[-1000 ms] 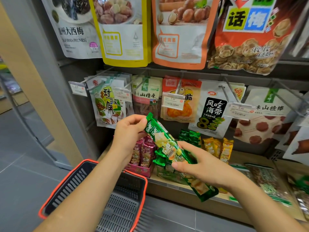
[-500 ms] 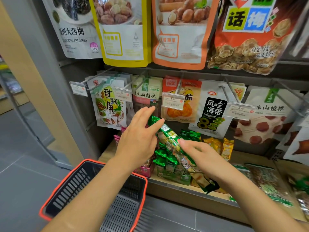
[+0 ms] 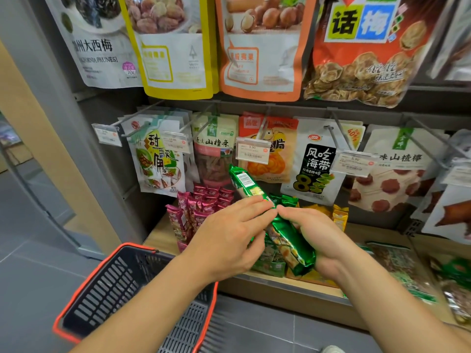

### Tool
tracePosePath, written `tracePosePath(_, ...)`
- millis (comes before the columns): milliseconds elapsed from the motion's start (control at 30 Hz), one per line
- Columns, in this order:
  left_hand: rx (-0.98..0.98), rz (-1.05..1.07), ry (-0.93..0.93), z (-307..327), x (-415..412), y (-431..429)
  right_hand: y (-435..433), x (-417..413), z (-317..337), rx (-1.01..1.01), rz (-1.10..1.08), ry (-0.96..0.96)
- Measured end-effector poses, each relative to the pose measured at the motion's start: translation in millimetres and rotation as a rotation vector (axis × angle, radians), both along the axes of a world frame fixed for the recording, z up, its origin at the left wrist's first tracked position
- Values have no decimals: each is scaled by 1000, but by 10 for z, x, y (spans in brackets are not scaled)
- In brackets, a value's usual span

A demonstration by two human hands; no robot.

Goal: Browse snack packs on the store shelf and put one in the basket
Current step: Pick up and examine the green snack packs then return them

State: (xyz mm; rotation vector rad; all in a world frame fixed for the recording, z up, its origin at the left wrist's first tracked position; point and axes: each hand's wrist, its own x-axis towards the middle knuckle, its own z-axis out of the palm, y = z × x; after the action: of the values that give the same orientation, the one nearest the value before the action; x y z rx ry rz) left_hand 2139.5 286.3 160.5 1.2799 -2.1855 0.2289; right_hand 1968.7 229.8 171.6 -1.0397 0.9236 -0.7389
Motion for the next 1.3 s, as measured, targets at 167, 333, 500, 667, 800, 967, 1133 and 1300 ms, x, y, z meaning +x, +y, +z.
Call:
tracePosePath(167,-12,-86,40,-9,-124,61,8,30,33,75,-41,-113)
tracePosePath(333,-65,-131,36,-43,-223,85,14,45,44,160,-90,-199)
tracePosePath(500,-108,-147,20,-59,-255,65,9,65,45,214,-171,-181)
tracePosePath(667,-149,-161,-71,-55,-276,68,-31,75,17,160,-249,-154)
tracePosePath(800,-173,-154,-155,-30,-282,93,-8,70,9,74,-134,-69)
tracePosePath(967,9,-75,100,-19,-296,133,-19,80,-35,27,-220,-63)
tracePosePath(1133,227,67,435,-115,-445,186,-30,91,-18,86,-265,-171)
tracePosePath(1300,104,206,642,-148,-537,156,-34,128,-39,122,-215,-199)
